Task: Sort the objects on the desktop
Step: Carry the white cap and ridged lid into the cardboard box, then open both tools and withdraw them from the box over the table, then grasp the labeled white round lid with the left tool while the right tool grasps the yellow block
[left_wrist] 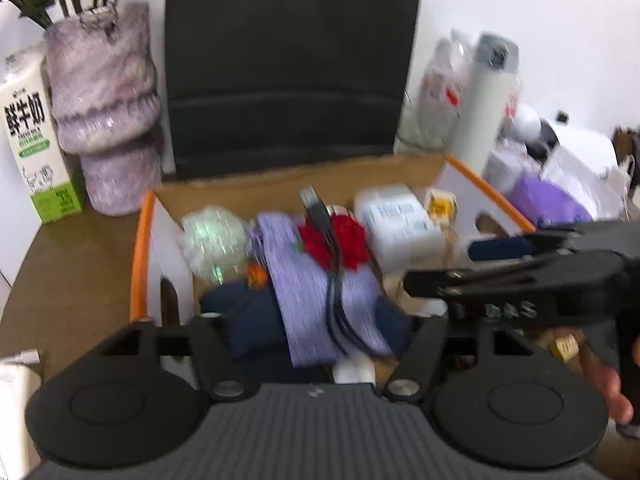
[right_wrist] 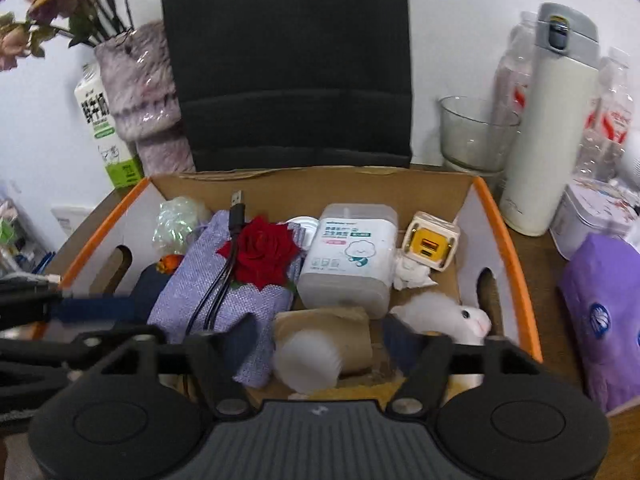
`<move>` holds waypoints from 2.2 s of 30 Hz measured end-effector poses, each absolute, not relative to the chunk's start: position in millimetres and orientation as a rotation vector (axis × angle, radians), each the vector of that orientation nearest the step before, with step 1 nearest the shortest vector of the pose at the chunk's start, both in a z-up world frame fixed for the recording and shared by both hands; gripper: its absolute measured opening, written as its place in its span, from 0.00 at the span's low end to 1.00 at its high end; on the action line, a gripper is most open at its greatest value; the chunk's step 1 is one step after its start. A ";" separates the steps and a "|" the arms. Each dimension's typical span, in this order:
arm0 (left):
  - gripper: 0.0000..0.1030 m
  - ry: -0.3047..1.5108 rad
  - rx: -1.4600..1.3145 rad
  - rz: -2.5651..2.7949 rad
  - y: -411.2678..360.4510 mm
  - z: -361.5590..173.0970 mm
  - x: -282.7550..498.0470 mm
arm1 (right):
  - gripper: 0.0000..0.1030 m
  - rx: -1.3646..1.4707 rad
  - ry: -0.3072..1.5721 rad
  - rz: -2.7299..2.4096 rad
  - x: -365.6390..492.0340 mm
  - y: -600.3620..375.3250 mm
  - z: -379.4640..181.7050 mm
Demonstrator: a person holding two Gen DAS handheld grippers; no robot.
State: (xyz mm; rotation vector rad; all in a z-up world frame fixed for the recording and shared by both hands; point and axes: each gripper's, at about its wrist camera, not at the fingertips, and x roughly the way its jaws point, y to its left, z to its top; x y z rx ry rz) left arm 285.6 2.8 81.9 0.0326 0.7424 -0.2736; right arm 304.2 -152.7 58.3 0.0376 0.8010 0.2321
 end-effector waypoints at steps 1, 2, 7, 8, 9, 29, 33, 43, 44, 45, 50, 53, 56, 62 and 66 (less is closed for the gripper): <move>0.68 0.733 0.004 -0.266 6.5 84.4 287.6 | 0.73 0.048 0.786 0.233 302.6 -154.4 63.8; 0.71 0.731 -0.022 -0.254 10.4 88.1 289.1 | 0.74 0.052 0.773 0.228 301.0 -155.7 70.6; 0.87 0.696 -0.030 -0.159 16.9 106.1 277.8 | 0.86 0.050 0.710 0.208 292.4 -159.9 96.6; 0.93 0.689 -0.010 -0.134 16.1 109.6 271.9 | 0.86 0.053 0.712 0.210 287.7 -160.9 98.2; 0.97 0.679 -0.004 -0.111 17.3 112.4 265.8 | 0.86 0.055 0.718 0.214 280.9 -161.5 99.6; 1.00 0.681 -0.106 -0.129 16.8 23.3 -14.0 | 0.90 -0.064 0.606 0.163 -15.1 -152.1 25.1; 1.00 0.679 -0.083 -0.129 15.7 18.7 -25.1 | 0.90 -0.083 0.650 0.156 -38.5 -155.2 9.5; 1.00 0.691 -0.007 -0.099 3.0 15.7 -25.6 | 0.91 -0.102 0.659 0.107 -46.4 -151.5 4.4; 1.00 0.693 -0.001 -0.097 2.2 15.2 -25.6 | 0.91 -0.111 0.651 0.102 -47.5 -150.5 4.4; 1.00 0.694 0.004 -0.097 1.8 14.9 -25.4 | 0.91 -0.122 0.644 0.095 -48.4 -149.1 4.7; 1.00 0.701 0.025 -0.088 -0.9 14.1 -24.4 | 0.91 -0.117 0.656 0.112 -46.3 -149.9 4.2; 1.00 0.704 0.036 -0.080 -3.3 14.1 -23.1 | 0.91 -0.079 0.673 0.126 -43.5 -155.5 3.4; 1.00 0.704 0.036 -0.079 -3.0 14.2 -22.9 | 0.93 -0.038 0.694 0.137 -38.8 -161.5 2.1; 1.00 0.705 0.035 -0.079 -2.5 14.3 -22.3 | 1.00 -0.033 0.714 0.143 -32.9 -161.9 1.0; 1.00 0.706 0.036 -0.079 -2.3 14.6 -22.1 | 1.00 -0.031 0.715 0.142 -32.5 -162.2 1.5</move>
